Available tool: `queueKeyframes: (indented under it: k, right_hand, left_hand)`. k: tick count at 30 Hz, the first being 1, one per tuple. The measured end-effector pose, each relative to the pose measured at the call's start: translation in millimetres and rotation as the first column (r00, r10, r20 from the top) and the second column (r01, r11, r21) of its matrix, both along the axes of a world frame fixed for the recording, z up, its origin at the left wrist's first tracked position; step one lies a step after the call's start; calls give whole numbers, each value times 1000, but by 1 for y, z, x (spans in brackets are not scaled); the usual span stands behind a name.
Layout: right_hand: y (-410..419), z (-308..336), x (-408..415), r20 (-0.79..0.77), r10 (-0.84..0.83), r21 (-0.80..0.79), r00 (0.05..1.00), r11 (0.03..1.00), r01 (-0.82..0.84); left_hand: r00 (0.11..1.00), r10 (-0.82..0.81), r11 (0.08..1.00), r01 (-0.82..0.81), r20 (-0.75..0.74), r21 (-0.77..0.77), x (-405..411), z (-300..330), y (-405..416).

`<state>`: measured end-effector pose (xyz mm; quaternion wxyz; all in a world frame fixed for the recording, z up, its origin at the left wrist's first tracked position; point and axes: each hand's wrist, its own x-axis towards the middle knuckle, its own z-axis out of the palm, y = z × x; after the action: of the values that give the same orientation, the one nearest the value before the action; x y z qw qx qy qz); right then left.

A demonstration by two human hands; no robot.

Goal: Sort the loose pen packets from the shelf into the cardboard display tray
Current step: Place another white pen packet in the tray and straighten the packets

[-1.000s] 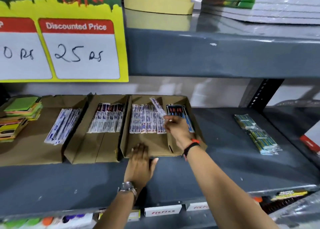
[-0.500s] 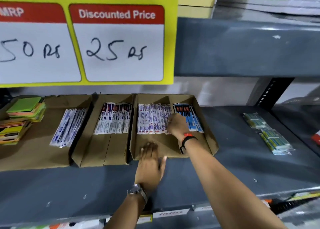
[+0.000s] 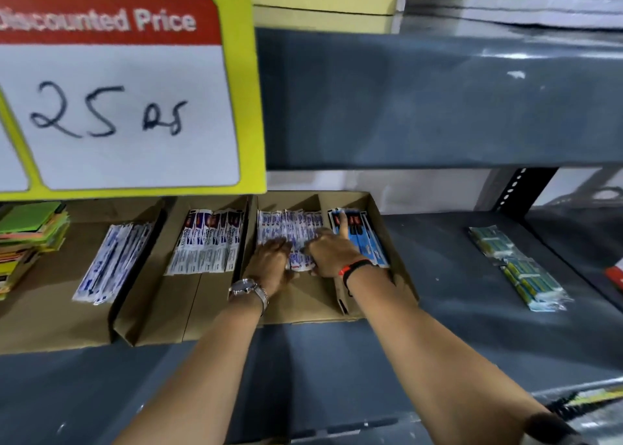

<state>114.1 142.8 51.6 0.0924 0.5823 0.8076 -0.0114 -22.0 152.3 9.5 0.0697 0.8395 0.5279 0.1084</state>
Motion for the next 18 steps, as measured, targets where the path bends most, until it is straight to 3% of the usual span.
queueKeyframes:
  k: [9, 18]
  right_hand:
    - [2, -9, -3, -85, -40, 77, 996, 996, 47]
    - [6, -9, -1, -22, -32, 97, 999, 995, 34]
  left_hand:
    - [1000, 20, 1000, -20, 14, -3, 2, -12, 9]
    - [999, 41, 999, -42, 12, 28, 5, -11, 4]
